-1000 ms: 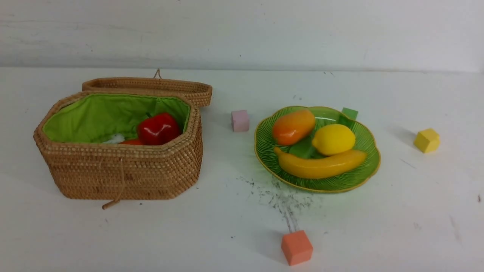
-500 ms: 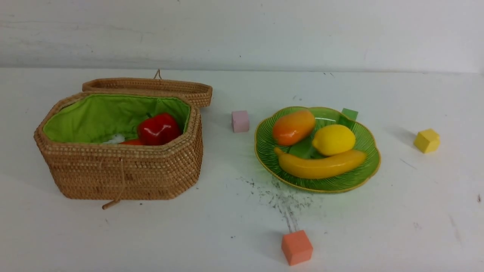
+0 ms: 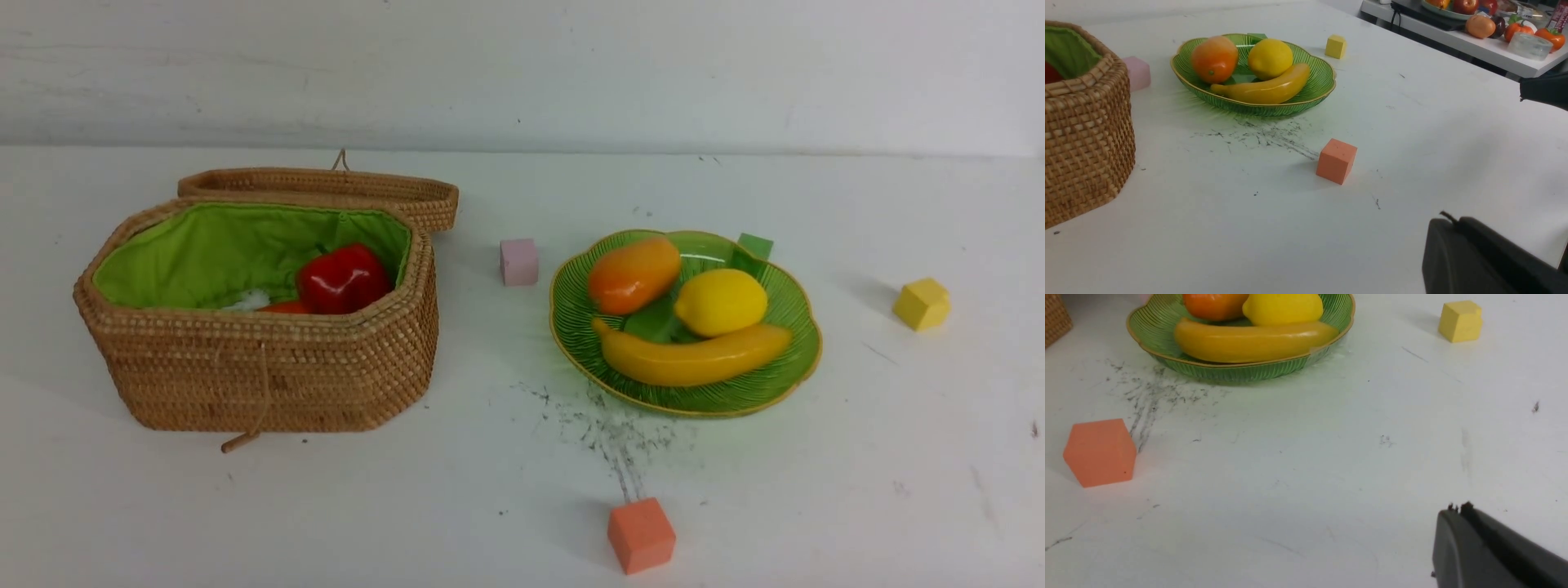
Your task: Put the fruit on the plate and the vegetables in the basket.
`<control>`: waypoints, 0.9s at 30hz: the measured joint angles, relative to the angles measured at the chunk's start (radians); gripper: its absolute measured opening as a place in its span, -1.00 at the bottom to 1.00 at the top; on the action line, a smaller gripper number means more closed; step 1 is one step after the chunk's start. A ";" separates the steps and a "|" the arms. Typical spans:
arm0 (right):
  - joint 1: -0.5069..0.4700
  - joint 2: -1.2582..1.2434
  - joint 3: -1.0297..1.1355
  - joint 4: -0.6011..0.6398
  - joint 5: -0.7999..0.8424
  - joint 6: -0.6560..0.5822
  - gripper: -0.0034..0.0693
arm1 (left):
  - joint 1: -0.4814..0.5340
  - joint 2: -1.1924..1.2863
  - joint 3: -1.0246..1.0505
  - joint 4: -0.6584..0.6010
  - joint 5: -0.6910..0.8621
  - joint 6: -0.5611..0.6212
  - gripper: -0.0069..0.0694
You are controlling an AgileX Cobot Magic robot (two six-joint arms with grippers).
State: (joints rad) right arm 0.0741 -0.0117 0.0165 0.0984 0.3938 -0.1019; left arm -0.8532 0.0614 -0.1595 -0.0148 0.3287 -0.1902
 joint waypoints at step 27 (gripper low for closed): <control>0.000 0.000 0.000 0.000 0.000 -0.001 -0.93 | 0.000 0.000 0.028 -0.001 -0.005 0.000 -0.81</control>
State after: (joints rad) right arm 0.0741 -0.0117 0.0165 0.0984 0.3934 -0.1027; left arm -0.8532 0.0614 -0.1314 -0.0158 0.3235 -0.1902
